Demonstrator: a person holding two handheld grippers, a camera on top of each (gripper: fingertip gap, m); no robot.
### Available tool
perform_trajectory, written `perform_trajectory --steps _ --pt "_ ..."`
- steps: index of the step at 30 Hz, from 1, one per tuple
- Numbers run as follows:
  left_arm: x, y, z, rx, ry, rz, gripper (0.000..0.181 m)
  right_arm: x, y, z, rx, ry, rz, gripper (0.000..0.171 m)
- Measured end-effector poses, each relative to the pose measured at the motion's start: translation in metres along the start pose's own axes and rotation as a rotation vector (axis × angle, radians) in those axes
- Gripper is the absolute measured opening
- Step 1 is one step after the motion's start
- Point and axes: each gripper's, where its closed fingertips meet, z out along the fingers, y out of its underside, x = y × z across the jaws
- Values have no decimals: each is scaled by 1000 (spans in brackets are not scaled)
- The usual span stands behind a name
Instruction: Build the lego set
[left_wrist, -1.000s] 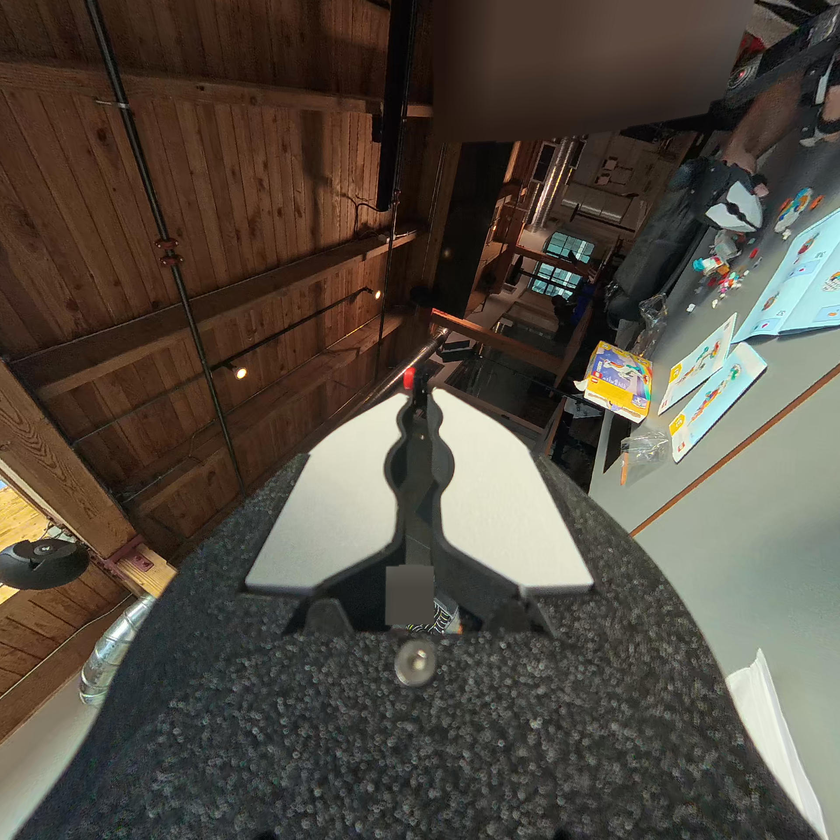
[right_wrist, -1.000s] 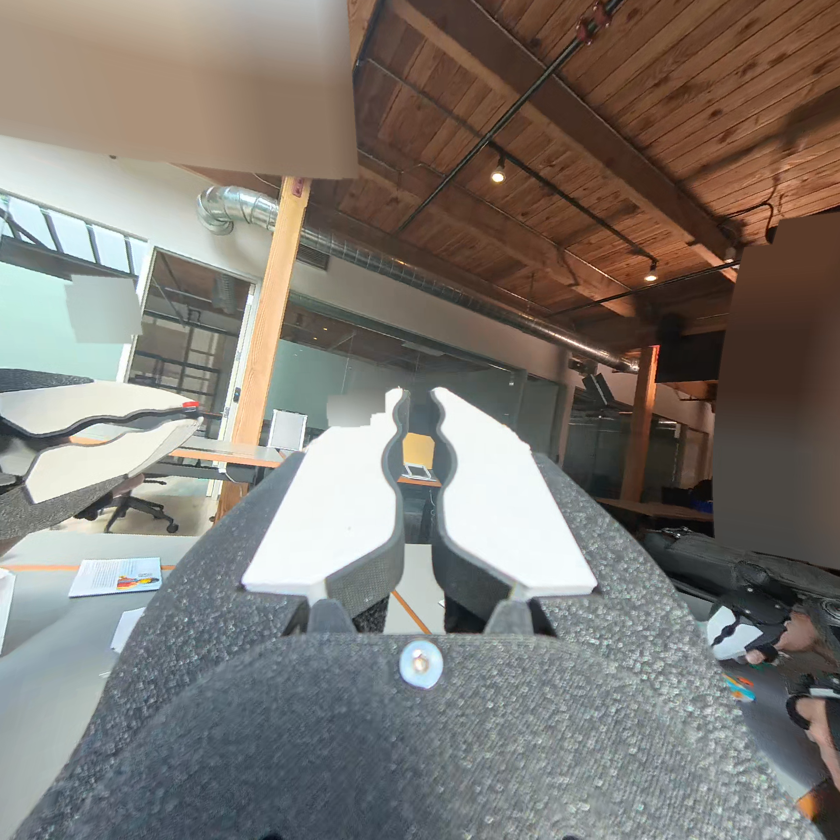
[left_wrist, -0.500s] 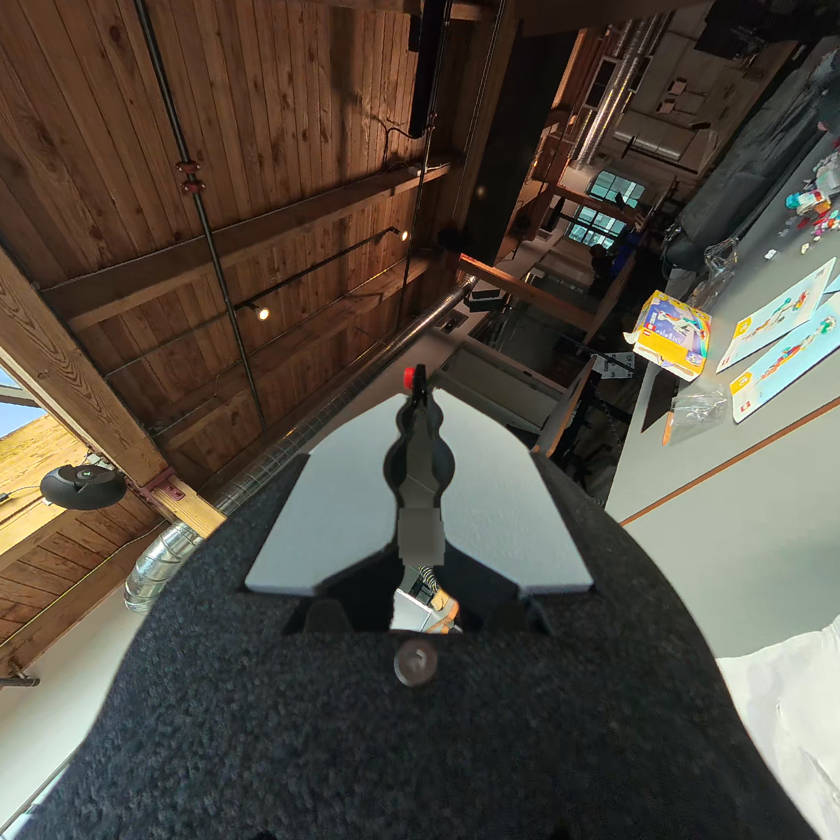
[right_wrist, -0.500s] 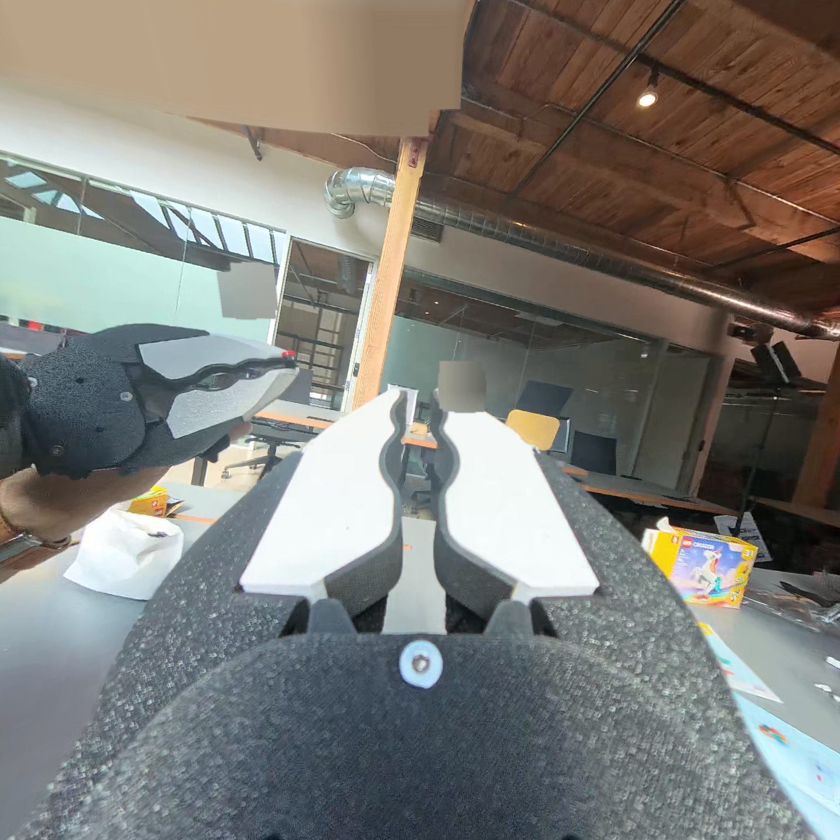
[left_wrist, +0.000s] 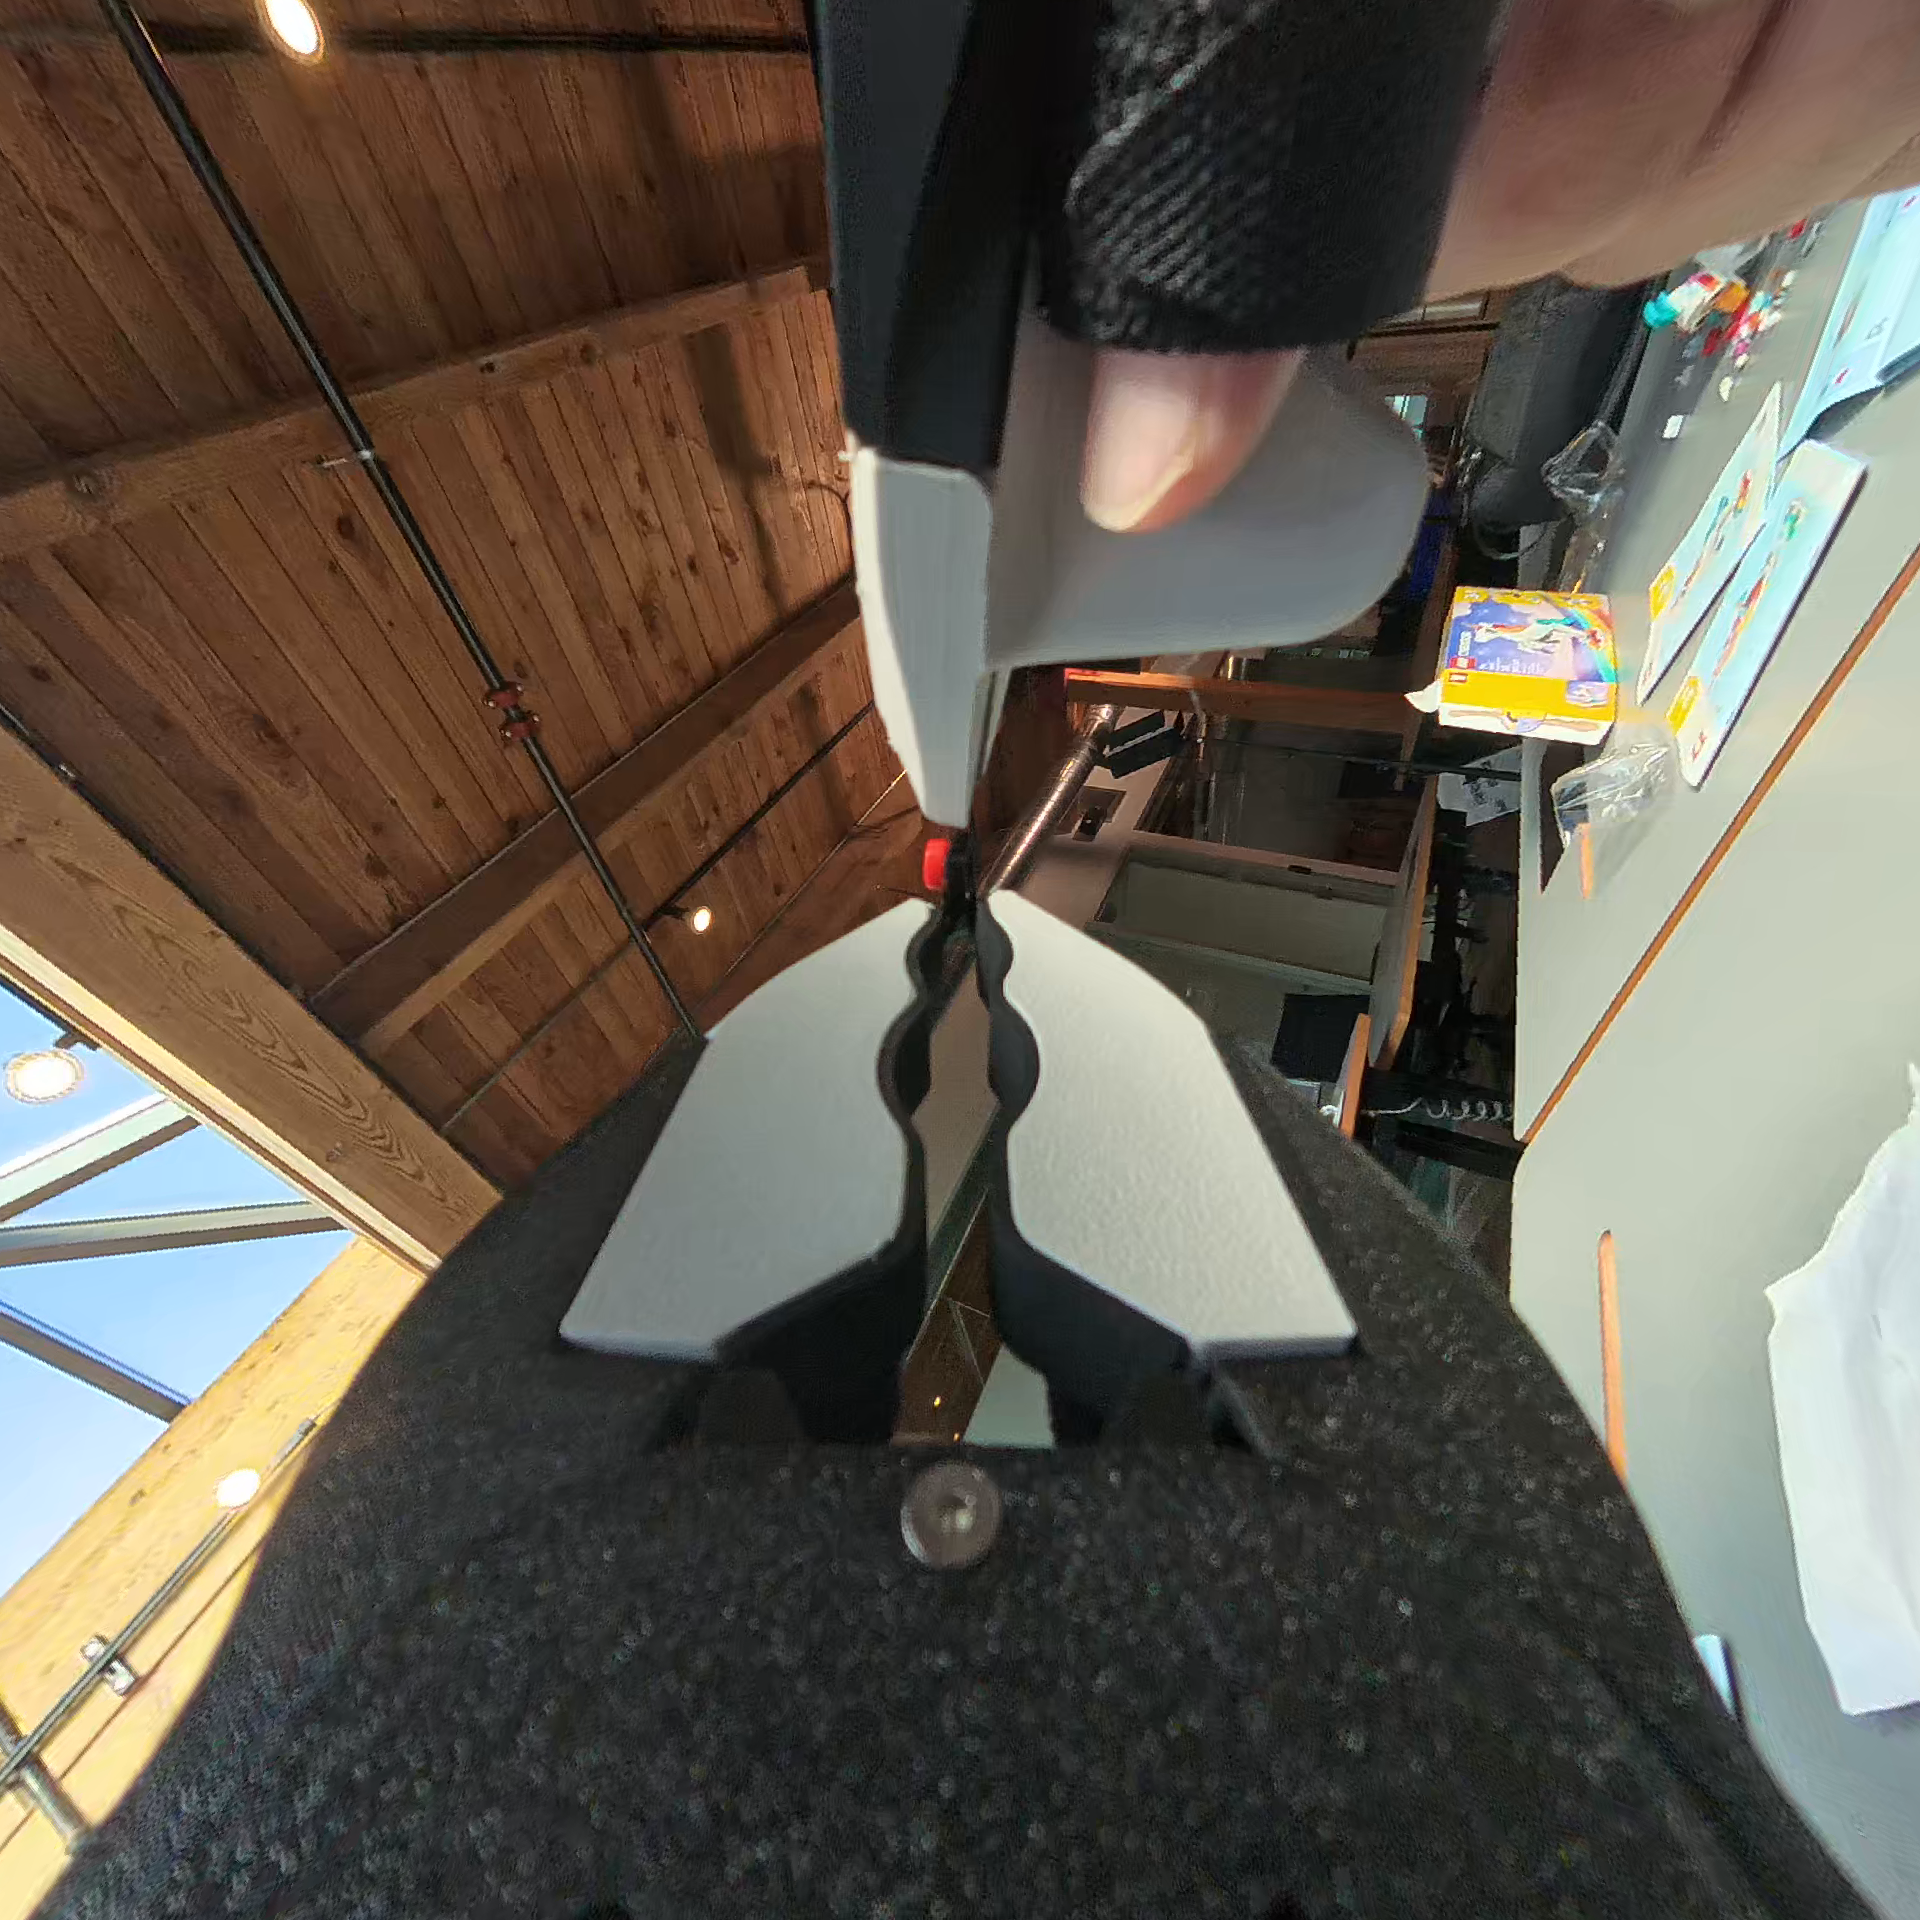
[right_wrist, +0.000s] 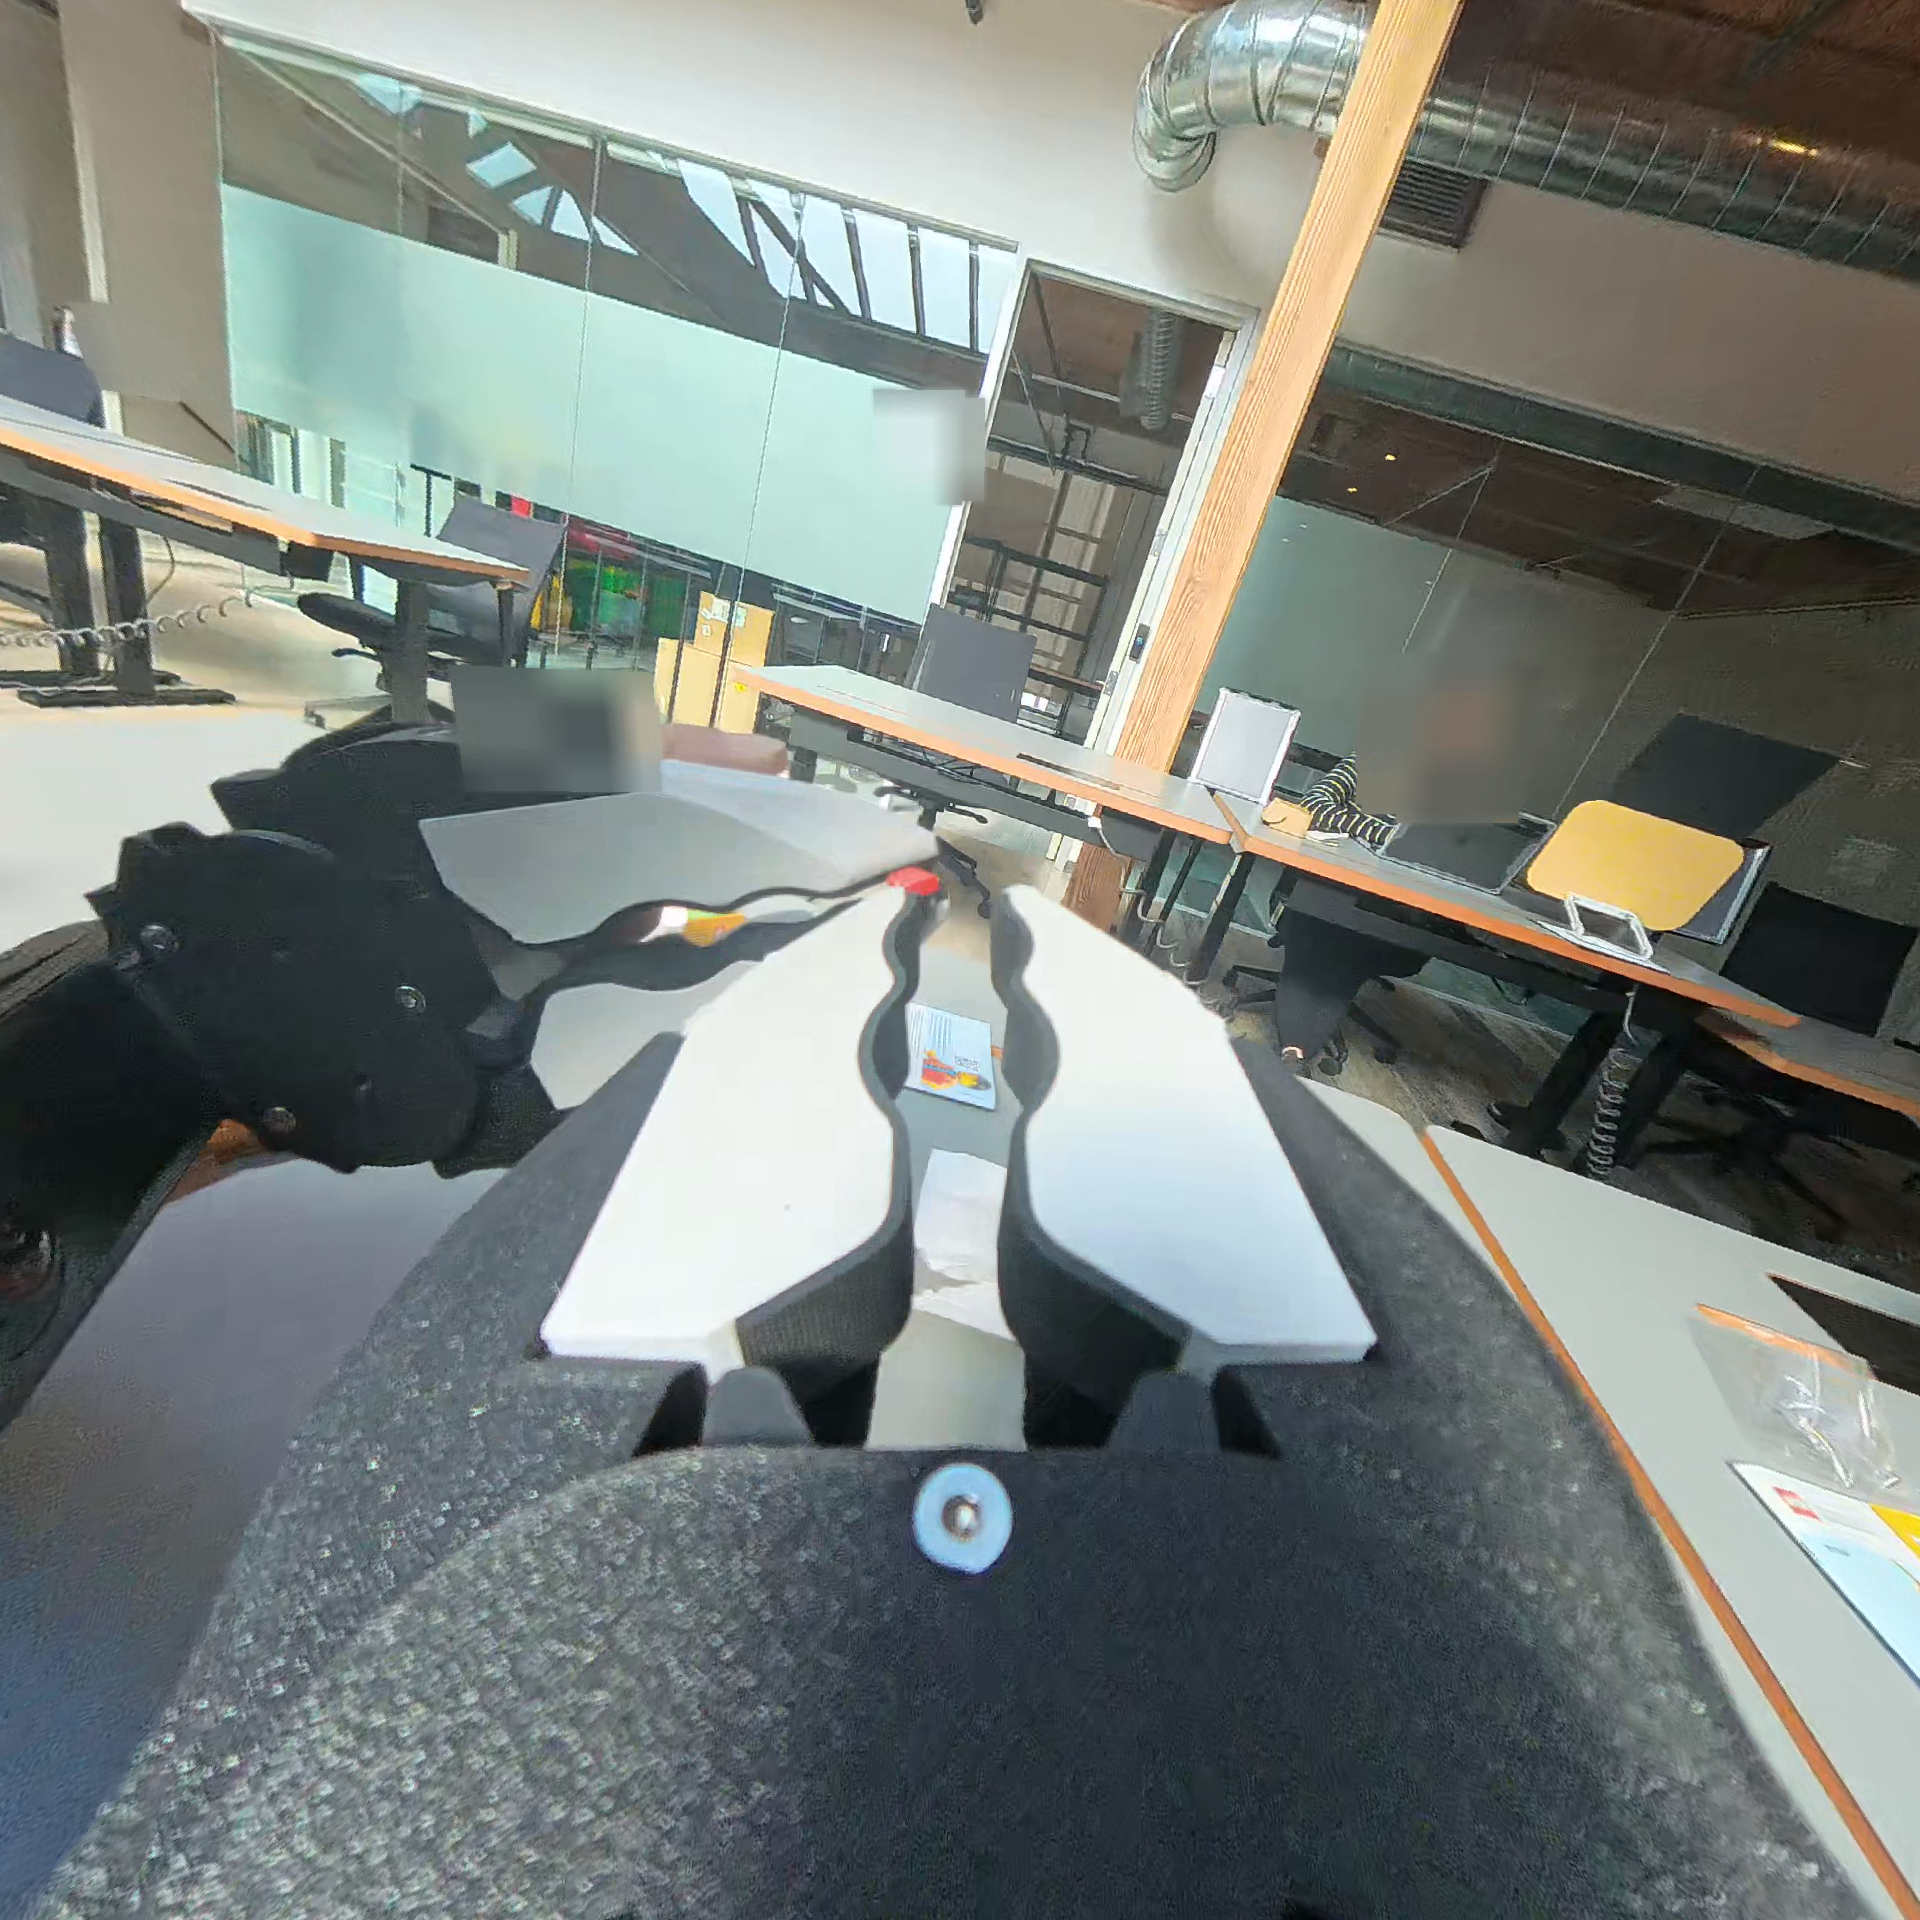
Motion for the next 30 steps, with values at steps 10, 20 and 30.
perform_trajectory --steps 10,20,30 --pt "6 10 -14 36 -16 128 5 -21 9 18 -54 -102 73 12" --pt "8 17 -15 40 -37 171 5 -26 18 24 -97 -202 246 9" --pt "8 16 -16 60 -25 120 7 -28 19 17 -100 -274 86 7"
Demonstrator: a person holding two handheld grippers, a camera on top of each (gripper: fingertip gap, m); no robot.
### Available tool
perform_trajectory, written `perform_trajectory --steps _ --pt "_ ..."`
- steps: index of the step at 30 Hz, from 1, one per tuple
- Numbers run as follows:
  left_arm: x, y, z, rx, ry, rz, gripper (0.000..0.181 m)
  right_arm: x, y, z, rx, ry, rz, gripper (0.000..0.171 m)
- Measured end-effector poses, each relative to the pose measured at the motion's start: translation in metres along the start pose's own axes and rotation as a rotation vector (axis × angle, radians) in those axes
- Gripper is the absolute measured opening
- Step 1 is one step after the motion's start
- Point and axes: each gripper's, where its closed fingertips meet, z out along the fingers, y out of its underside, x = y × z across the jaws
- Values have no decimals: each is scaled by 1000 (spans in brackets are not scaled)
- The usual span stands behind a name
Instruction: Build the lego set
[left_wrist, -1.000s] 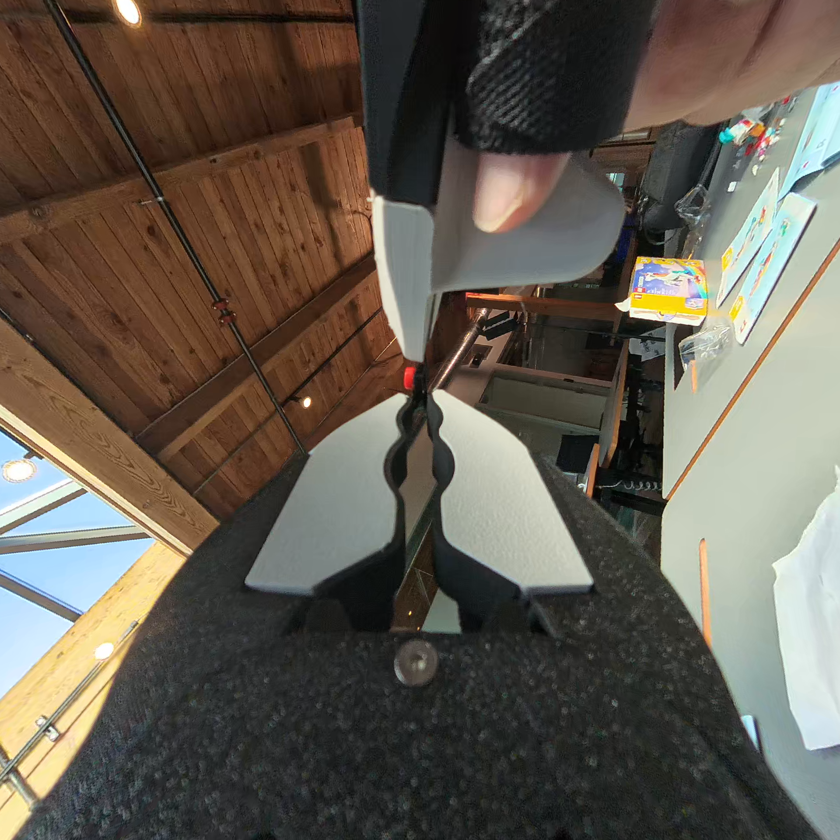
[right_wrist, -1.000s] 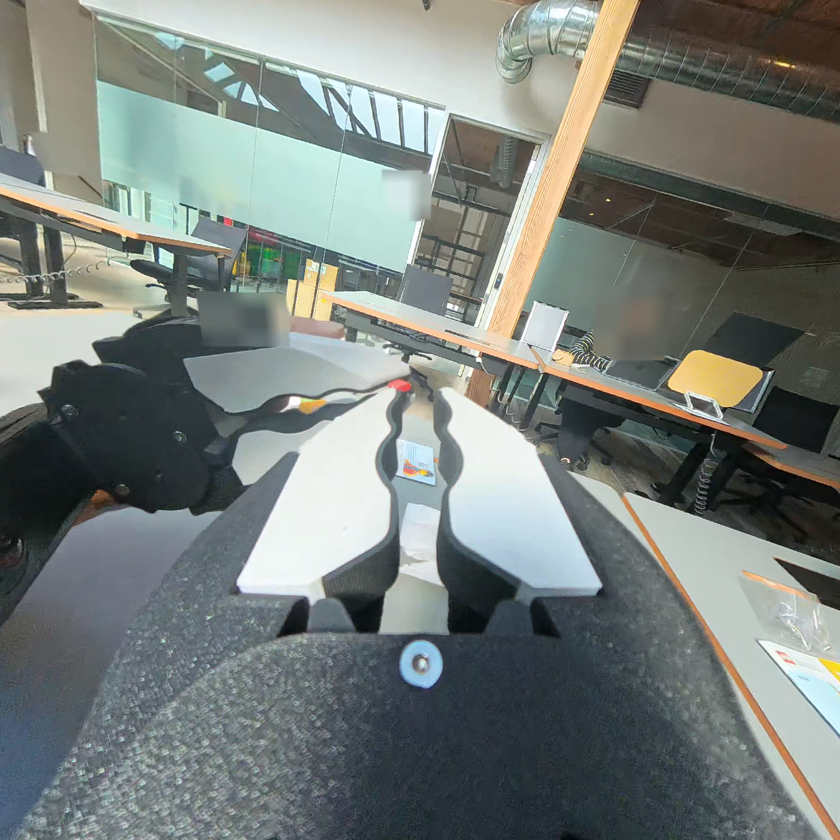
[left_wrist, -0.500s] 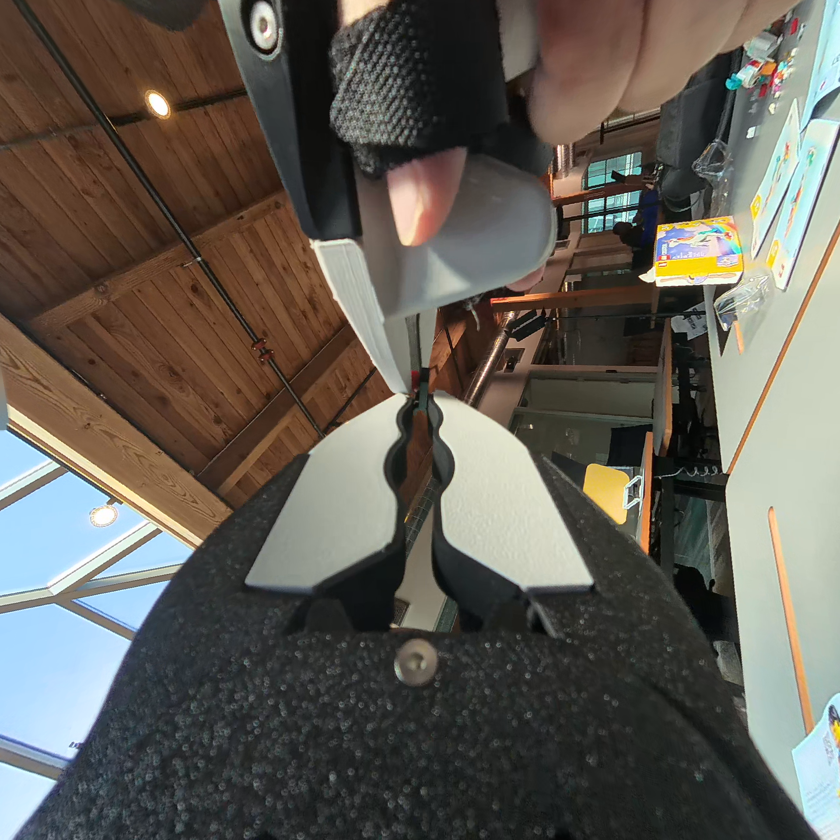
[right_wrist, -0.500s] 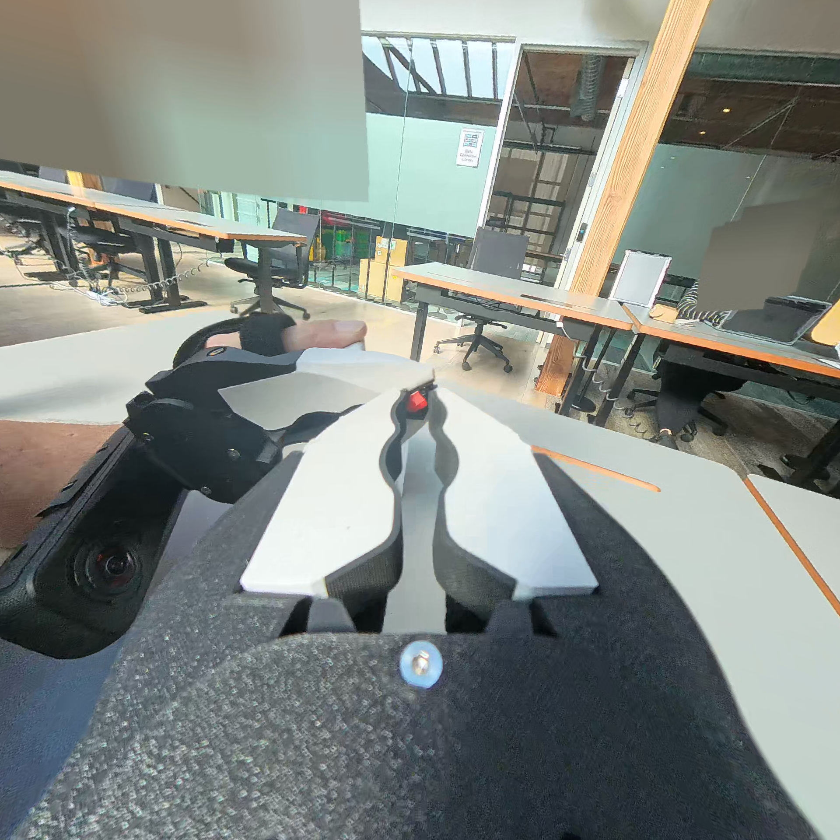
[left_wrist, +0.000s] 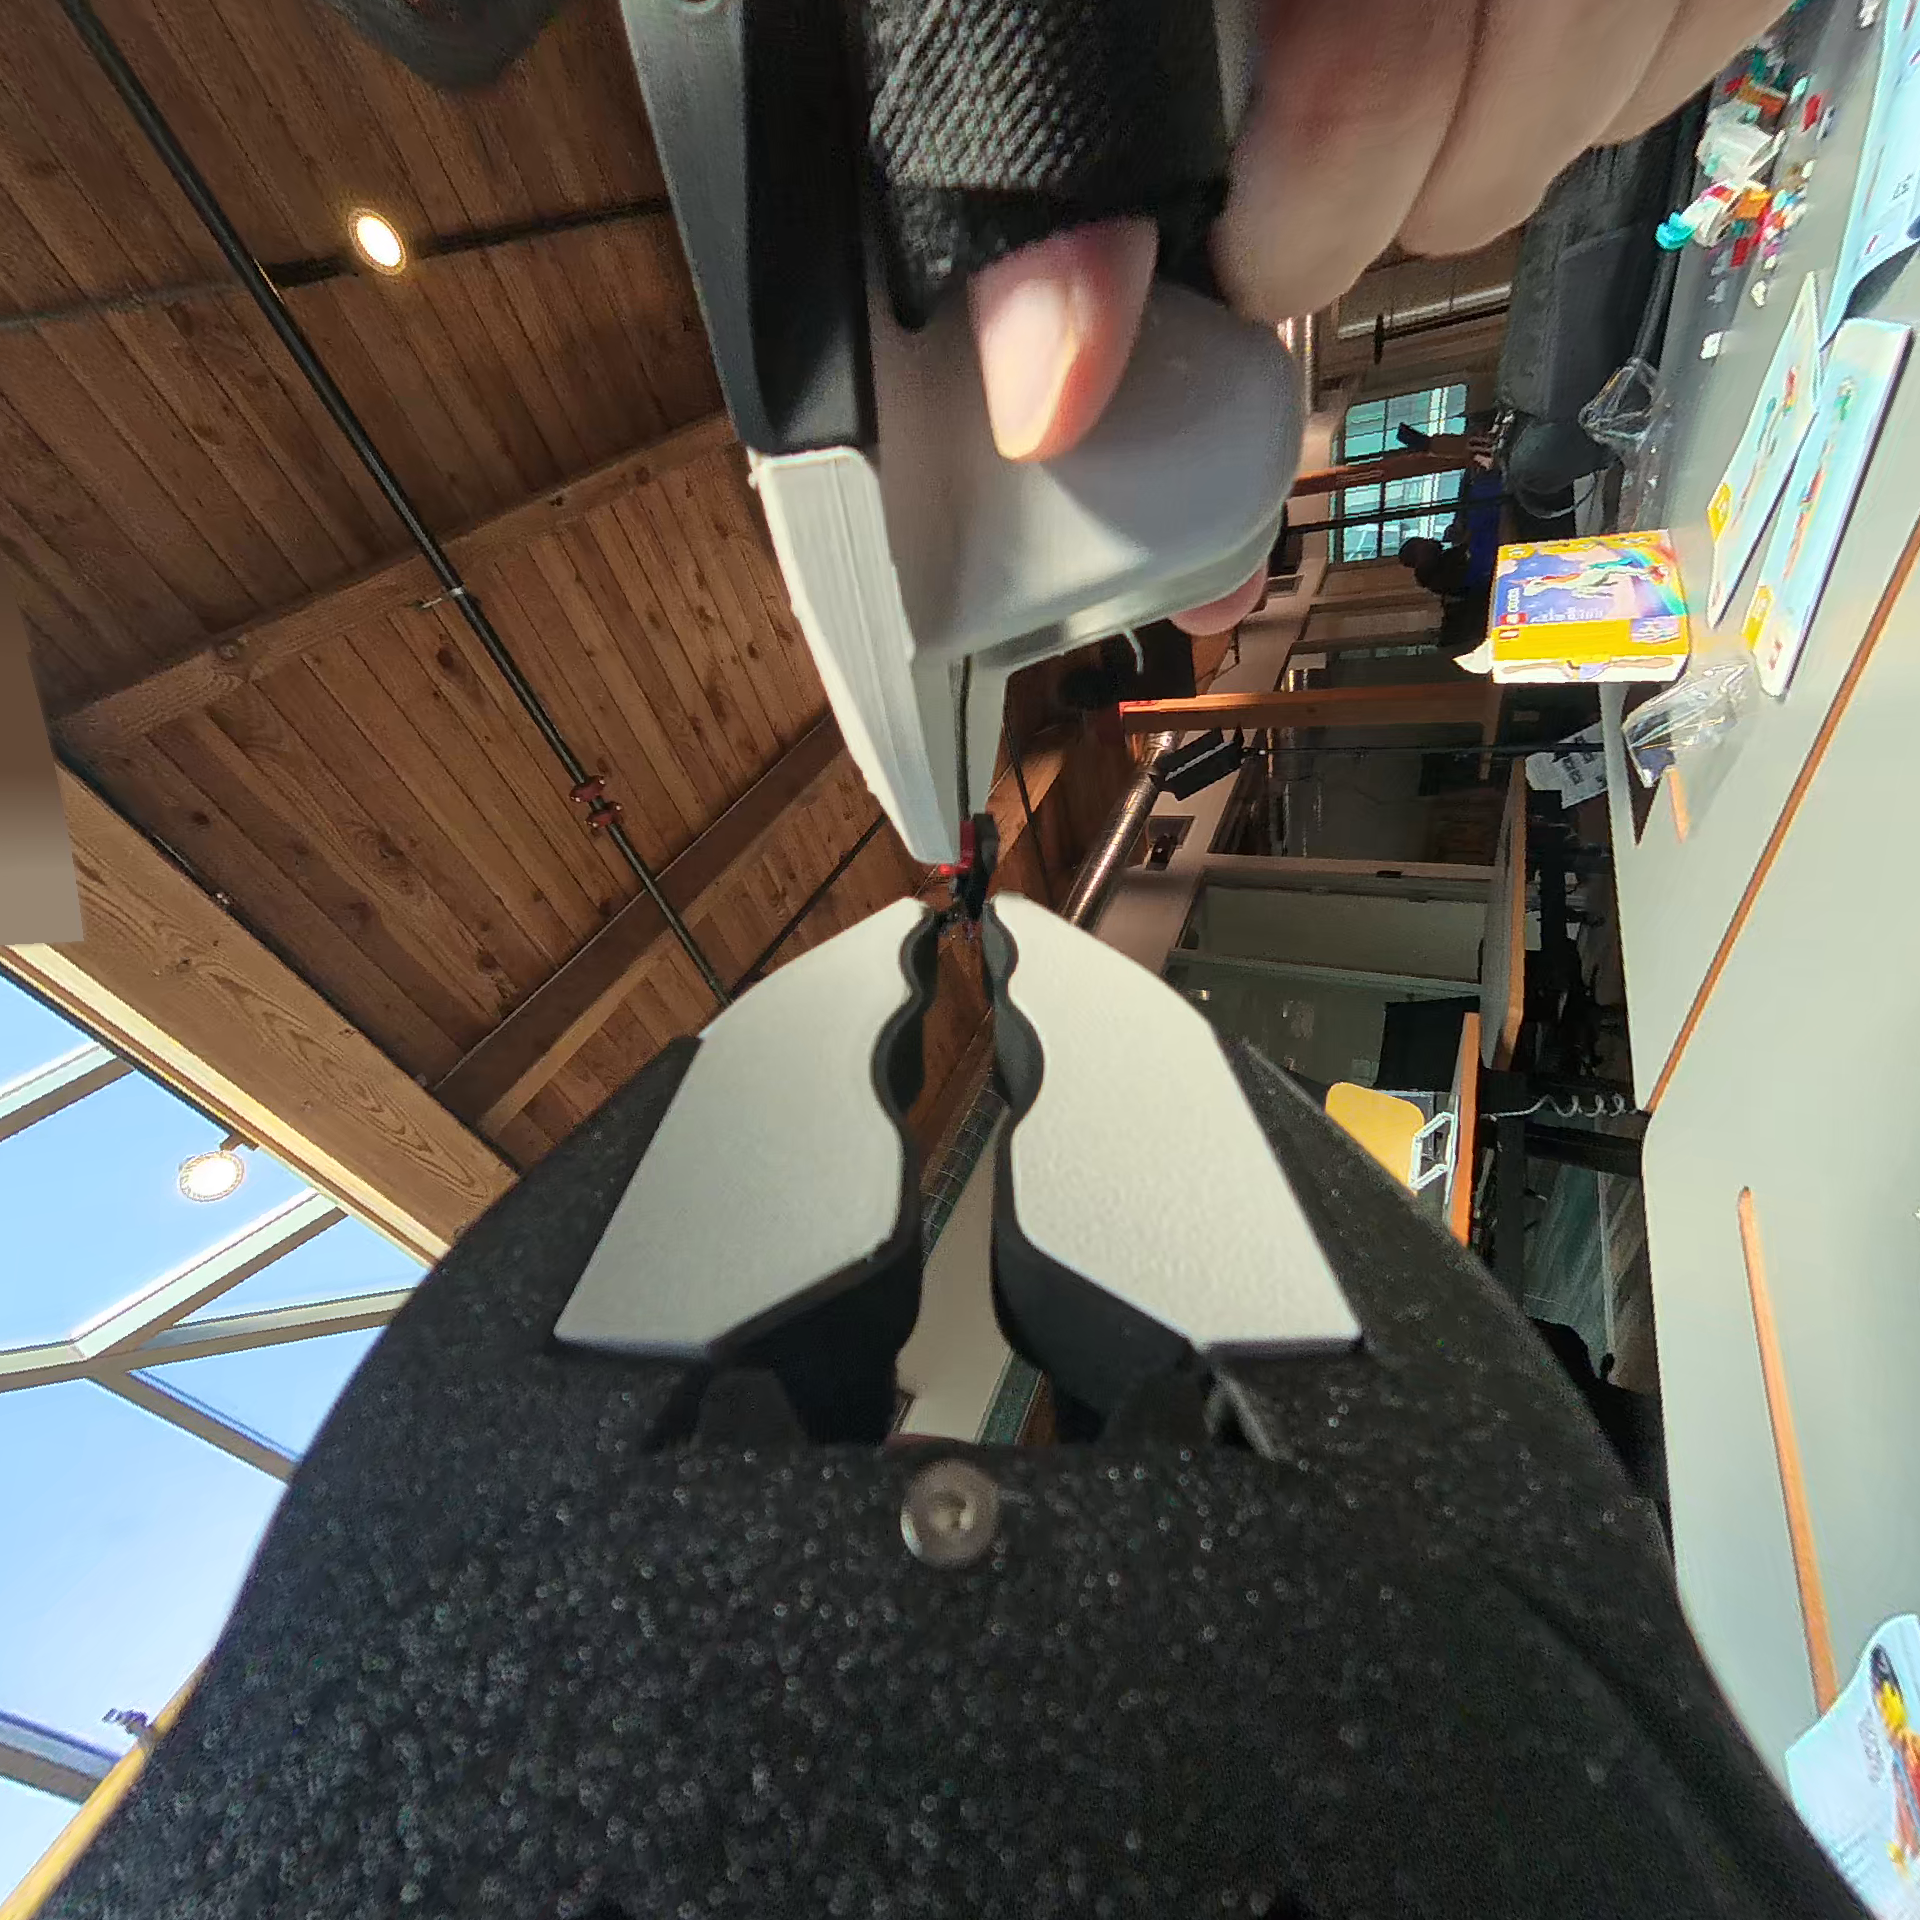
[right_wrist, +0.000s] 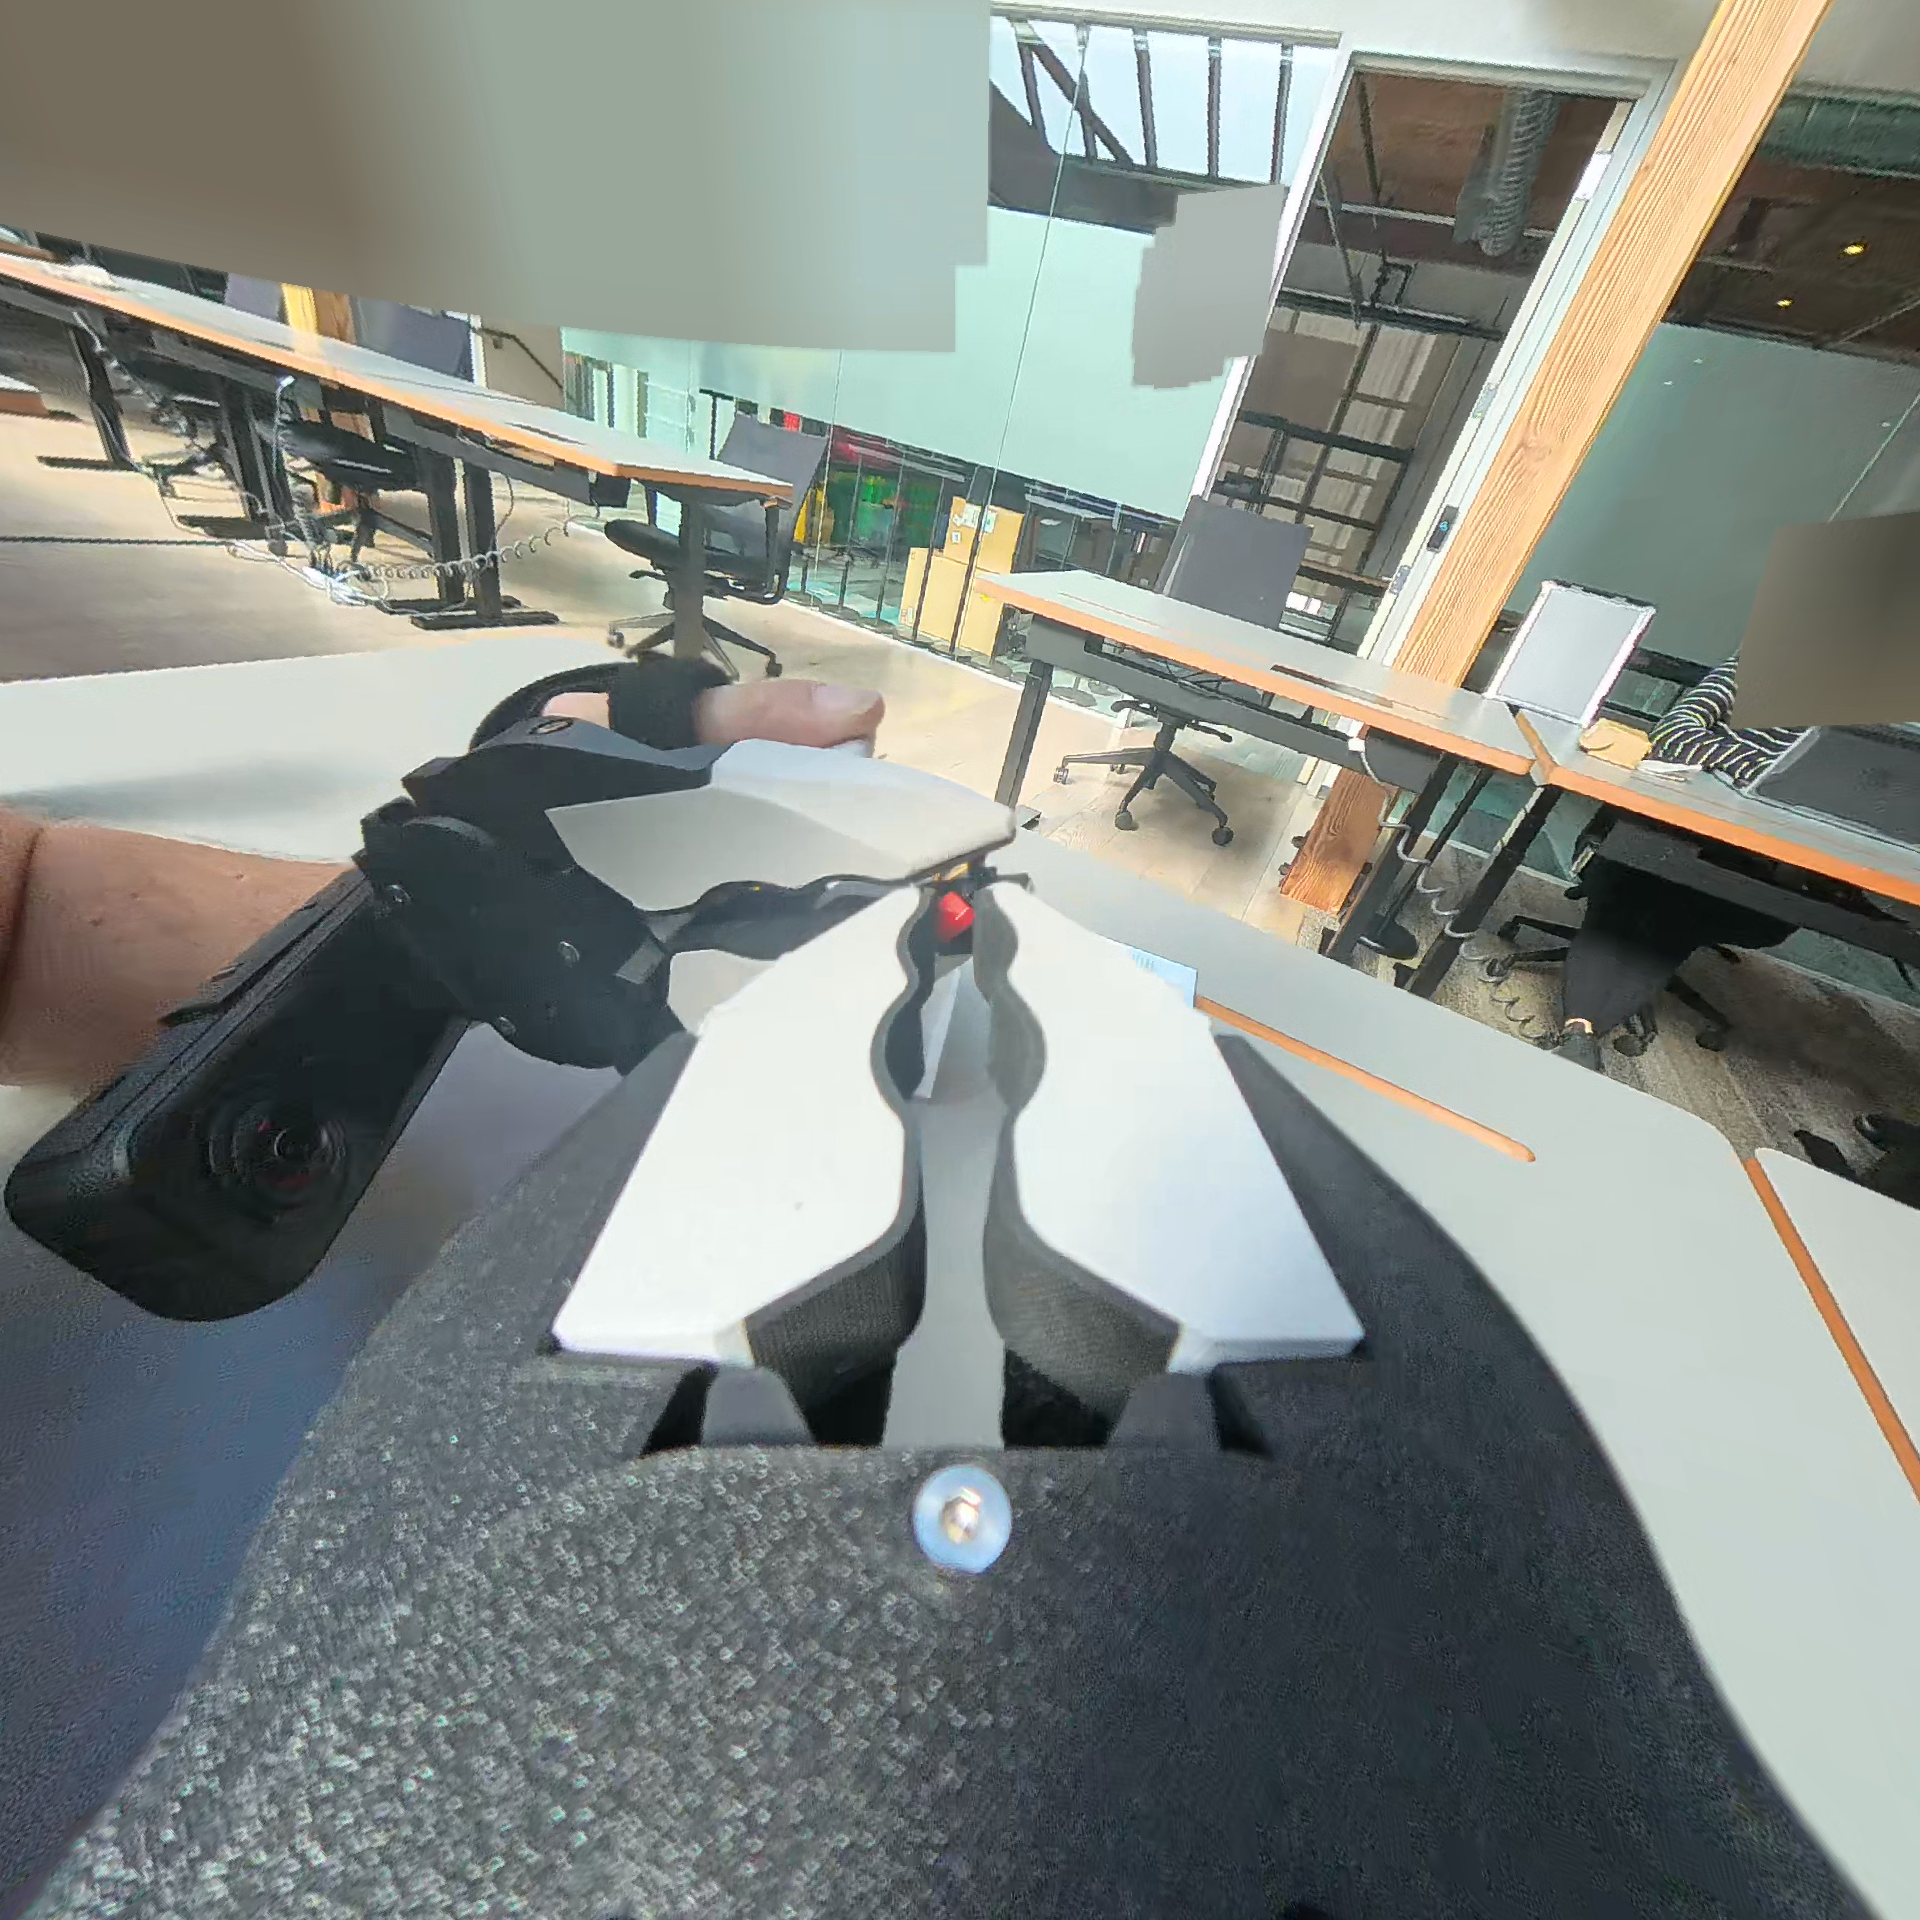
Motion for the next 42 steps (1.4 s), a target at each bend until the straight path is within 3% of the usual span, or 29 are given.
perform_trajectory --steps 3,4,12,14,19,25,37,42 --pt "7 -8 -2 49 28 29 15 -5 4 0 -32 -71 14 1" --pt "10 -10 -2 57 43 29 7 -3 4 0 -35 -68 16 0" --pt "13 -6 -3 27 78 20 7 8 0 -6 1 -34 75 0" --pt "14 -4 -3 15 80 19 7 7 1 -6 -14 -22 77 7" --pt "16 -7 -1 11 121 -36 6 -2 7 2 -69 73 -155 12" --pt "24 -3 0 -34 325 -271 6 0 10 2 -124 218 -451 9" --pt "22 -10 0 -38 366 -313 6 7 12 0 -144 236 -439 10" --pt "14 -10 0 -53 265 -199 6 8 8 -1 -140 234 -370 15"
